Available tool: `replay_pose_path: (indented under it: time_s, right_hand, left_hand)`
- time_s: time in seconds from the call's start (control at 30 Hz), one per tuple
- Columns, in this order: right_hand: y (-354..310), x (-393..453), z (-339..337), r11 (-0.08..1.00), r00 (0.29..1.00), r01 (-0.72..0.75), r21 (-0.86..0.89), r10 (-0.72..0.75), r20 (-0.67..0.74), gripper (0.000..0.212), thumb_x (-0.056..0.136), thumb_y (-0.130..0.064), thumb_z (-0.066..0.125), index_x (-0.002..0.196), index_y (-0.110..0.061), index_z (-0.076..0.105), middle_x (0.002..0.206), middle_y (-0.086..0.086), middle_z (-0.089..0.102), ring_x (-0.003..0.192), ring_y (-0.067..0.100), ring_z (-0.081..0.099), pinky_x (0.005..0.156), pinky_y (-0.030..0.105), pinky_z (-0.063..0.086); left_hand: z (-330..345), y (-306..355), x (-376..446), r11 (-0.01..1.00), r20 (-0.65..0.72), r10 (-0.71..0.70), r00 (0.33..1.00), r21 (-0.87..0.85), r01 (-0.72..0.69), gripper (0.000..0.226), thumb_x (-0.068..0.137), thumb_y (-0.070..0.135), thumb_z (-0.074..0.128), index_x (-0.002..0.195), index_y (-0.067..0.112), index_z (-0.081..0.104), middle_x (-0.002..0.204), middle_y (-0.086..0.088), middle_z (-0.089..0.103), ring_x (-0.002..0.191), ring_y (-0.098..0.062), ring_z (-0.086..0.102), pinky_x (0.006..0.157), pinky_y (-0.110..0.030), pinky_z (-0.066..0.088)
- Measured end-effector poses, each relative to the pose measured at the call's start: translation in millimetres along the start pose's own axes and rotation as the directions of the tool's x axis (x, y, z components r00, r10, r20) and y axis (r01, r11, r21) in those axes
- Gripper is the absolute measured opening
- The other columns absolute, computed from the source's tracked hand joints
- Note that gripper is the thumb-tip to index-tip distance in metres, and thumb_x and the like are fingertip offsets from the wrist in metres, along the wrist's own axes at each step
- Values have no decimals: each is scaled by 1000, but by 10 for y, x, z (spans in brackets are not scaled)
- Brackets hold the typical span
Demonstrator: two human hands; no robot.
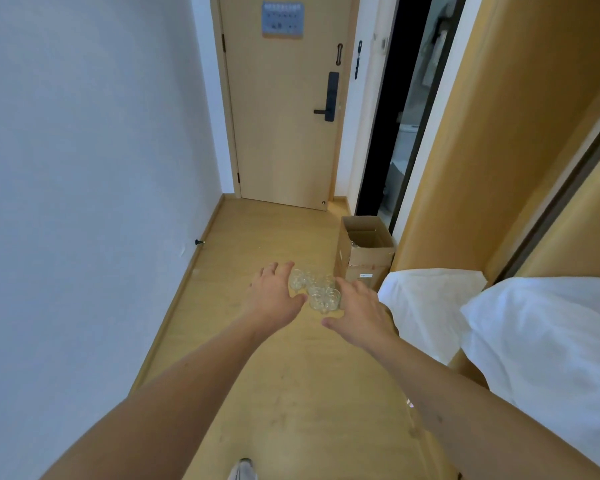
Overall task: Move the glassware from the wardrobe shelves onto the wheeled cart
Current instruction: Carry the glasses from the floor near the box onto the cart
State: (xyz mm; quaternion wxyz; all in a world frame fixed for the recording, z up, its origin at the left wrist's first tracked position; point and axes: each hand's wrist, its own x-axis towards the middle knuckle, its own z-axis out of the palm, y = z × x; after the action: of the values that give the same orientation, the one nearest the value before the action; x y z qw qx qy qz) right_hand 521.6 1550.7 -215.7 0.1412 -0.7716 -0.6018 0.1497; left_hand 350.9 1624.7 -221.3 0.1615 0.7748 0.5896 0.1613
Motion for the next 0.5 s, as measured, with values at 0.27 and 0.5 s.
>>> replay_pose_path:
  time_s: [0.27, 0.5]
  right_hand:
    - [-213, 1055, 181, 997, 997, -71, 25, 71, 0, 90, 82, -49, 77, 155, -28, 29, 154, 0, 35, 142, 28, 32, 112, 44, 37]
    - [-449, 2054, 268, 984, 984, -178, 10, 178, 1, 96, 77, -53, 80, 155, -29, 28, 154, 2, 36, 142, 30, 33, 110, 48, 38]
  left_hand:
    - [46, -289, 1147, 996, 43, 84, 996, -10, -84, 75, 89, 48, 65, 154, 27, 34, 156, -7, 38, 143, -30, 31, 115, -45, 33]
    - [16, -602, 2201, 993, 98, 114, 989, -16, -113, 76, 88, 46, 66, 154, 26, 35, 154, -7, 40, 140, -32, 35, 113, -43, 35]
